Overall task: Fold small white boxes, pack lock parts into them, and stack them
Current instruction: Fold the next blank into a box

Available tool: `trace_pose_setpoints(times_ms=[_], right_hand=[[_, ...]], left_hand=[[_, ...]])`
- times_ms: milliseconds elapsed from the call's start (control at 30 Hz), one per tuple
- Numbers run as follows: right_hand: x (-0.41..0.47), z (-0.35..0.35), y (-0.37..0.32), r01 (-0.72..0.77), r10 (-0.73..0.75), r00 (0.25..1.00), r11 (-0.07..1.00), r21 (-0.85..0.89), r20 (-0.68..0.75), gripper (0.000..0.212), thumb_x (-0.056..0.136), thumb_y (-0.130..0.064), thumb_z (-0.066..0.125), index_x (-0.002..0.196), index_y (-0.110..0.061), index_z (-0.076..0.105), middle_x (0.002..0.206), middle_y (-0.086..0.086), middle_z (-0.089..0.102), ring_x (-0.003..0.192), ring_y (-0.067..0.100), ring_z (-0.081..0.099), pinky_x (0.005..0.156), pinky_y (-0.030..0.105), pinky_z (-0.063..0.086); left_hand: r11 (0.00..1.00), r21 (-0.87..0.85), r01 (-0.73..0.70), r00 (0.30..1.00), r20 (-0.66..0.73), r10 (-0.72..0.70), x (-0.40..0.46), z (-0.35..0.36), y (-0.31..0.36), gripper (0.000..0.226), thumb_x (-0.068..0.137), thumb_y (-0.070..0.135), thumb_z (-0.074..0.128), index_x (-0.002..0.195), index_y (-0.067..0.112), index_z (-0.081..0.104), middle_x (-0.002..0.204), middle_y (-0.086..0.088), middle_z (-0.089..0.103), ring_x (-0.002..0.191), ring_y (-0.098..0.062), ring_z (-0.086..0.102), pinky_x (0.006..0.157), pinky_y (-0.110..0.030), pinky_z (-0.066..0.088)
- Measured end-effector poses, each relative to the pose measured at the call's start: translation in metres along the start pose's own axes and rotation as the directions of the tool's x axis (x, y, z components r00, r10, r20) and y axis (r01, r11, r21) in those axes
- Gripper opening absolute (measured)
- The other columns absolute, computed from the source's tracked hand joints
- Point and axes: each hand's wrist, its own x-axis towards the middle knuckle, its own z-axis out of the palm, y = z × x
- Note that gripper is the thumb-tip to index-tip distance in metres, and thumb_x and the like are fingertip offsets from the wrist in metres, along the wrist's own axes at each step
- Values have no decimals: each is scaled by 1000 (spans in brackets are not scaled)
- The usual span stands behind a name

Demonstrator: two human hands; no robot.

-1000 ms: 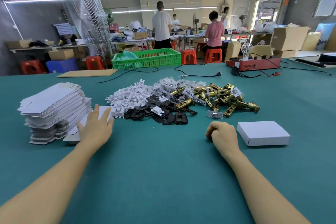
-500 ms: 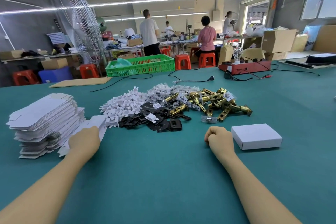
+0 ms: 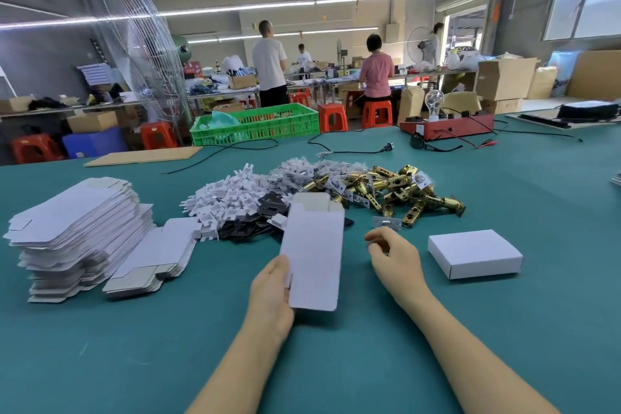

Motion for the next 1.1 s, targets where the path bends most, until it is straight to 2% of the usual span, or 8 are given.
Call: trace_pose_setpoints(times_ms=[100, 167, 267, 367, 467, 567, 867, 1100], right_hand=[[-7, 15, -14, -135, 49, 979, 881, 454, 197, 17, 93, -28, 61, 108, -21, 58, 98, 1, 72, 89, 19, 70, 75, 36, 58], [-9, 21, -18, -120, 20, 981, 845, 521, 194, 27, 90, -17, 65, 115, -20, 54, 101, 0, 73, 93, 18, 70, 75, 34, 58], [-11, 22, -17, -39, -26, 991, 876, 482, 128, 43, 88, -4, 65, 123, -19, 47, 93, -7, 74, 83, 7, 69, 66, 19, 53], [-13, 20, -22, 118, -113, 993, 958, 261, -34, 65, 83, -10, 72, 137, -21, 38, 102, -13, 64, 92, 2, 61, 76, 17, 49], [-18, 19, -32, 354, -357, 914, 934, -52, -192, 70, 77, -19, 79, 137, -13, 43, 122, -4, 51, 114, 14, 50, 96, 29, 43], [-23, 17, -47, 479, -471, 854, 878, -20, -221, 59, 78, -31, 78, 127, -18, 49, 123, -7, 52, 119, 13, 49, 98, 29, 42], [-21, -12, -60, 501, -493, 863, 863, 58, -110, 34, 74, -52, 62, 100, -34, 51, 101, -13, 54, 102, 11, 51, 85, 23, 41], [-21, -14, -61, 511, -511, 859, 860, -18, -22, 39, 71, -38, 74, 96, -17, 52, 91, -6, 48, 83, 8, 47, 65, 18, 37]], left_hand=[[993, 93, -75, 989, 131, 63, -4, -6, 1, 16, 101, 9, 48, 106, 7, 63, 89, -3, 77, 75, -16, 72, 66, -34, 60], [976, 165, -140, 975, 196, 107, -6, -10, 1, 16, 97, 9, 55, 111, 10, 64, 99, -4, 76, 86, -20, 72, 76, -39, 59], [933, 259, -250, 946, 271, 179, -12, -9, -4, 21, 93, 9, 62, 113, 16, 64, 106, -1, 75, 95, -20, 72, 76, -34, 59], [889, 268, -372, 915, 267, 302, -14, -5, -6, 21, 94, 8, 62, 110, 21, 66, 103, 6, 75, 93, -13, 71, 70, -22, 55], [628, 463, -626, 768, 225, 600, -16, -8, -10, 22, 98, 16, 58, 107, 36, 64, 97, 29, 69, 88, 9, 64, 72, -8, 46], [400, 503, -766, 613, 383, 691, -22, -5, -12, 27, 96, 22, 54, 109, 44, 63, 98, 31, 67, 85, 12, 61, 74, -6, 43], [353, 450, -820, 559, 502, 660, -25, -5, -8, 35, 96, 22, 50, 116, 50, 56, 108, 30, 67, 97, 7, 64, 77, -10, 46], [239, 516, -822, 495, 442, 748, -17, -6, -13, 27, 91, 19, 56, 116, 16, 67, 108, 24, 64, 99, 14, 59, 84, -4, 42]])
